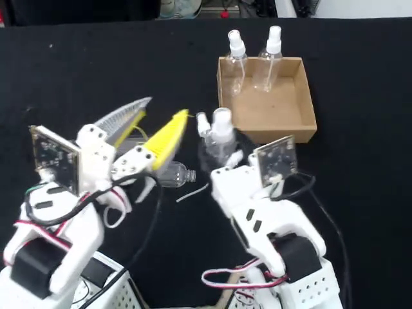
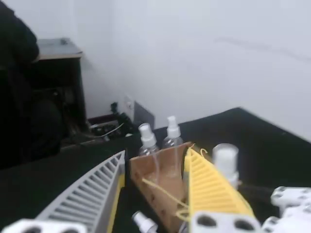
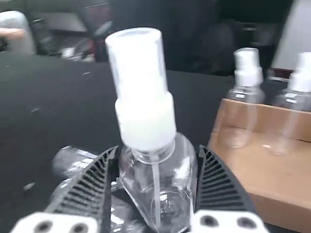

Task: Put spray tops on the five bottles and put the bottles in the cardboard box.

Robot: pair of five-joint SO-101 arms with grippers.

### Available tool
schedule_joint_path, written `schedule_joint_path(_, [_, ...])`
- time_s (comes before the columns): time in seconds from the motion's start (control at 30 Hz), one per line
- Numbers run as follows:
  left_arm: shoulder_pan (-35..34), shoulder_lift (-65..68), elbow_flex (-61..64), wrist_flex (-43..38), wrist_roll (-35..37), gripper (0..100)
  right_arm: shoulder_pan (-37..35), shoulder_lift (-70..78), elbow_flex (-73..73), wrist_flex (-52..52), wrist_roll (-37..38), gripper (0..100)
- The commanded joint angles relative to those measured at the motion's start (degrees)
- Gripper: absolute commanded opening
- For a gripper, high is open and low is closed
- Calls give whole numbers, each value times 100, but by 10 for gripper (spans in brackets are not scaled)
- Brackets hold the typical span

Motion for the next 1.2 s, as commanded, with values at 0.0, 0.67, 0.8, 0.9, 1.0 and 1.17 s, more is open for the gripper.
schedule_joint_path(0.0, [-1218,44,-22,835,-642,189,677,-31,-479,-88,26,116])
schedule_joint_path(0.67, [-2510,44,3688,-668,-158,188,2769,4927,-2976,-2031,422,116])
schedule_joint_path(0.8, [-2510,44,4101,-1055,-158,188,2796,5745,-2985,-2884,422,116])
schedule_joint_path(0.9, [-2510,44,4356,-1380,-158,188,2796,6237,-3002,-3218,422,116])
schedule_joint_path(1.0, [-2510,44,4523,-1618,-158,188,2804,6668,-3266,-3270,422,116])
schedule_joint_path(1.17, [-2510,44,4576,-1644,-158,188,2945,7275,-3767,-3270,422,116])
